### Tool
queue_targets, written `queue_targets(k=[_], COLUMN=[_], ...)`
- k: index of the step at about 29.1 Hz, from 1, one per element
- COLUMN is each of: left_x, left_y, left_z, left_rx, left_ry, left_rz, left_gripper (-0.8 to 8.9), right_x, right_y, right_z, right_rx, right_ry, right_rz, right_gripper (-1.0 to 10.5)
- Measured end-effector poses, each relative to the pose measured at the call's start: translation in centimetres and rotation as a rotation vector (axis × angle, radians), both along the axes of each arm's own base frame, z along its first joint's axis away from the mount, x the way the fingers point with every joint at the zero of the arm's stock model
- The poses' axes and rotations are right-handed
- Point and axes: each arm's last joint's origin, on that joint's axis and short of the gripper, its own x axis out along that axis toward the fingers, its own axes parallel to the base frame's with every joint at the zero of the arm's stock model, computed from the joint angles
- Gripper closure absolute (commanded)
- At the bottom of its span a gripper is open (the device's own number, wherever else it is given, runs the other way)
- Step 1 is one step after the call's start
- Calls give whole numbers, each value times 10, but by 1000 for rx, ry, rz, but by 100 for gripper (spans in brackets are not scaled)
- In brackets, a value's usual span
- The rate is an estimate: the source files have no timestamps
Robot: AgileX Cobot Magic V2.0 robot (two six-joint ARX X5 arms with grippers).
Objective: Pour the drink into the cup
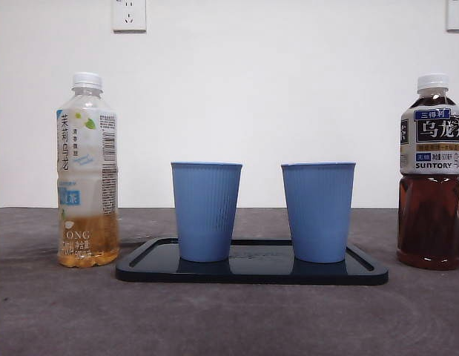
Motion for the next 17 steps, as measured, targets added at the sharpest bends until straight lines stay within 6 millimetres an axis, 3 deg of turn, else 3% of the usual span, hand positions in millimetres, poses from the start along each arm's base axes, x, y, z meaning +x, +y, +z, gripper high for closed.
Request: queue_targets(k=[4,6,17], left_x=[0,0,-1], left_y=[-1,-1,-1], left_z=[0,0,-1], left_rx=[3,5,7], left_ry=[-2,-4,9], left_rz=[-8,-10,-14], left_gripper=[363,336,346], right_x=[0,0,-1], right_y=[0,0,2], right_z=[0,0,-3], right_rx=[-3,-3,-3], right_ry=[-1,0,33], right_rz=[1,1,15], right_gripper=[491,431,420])
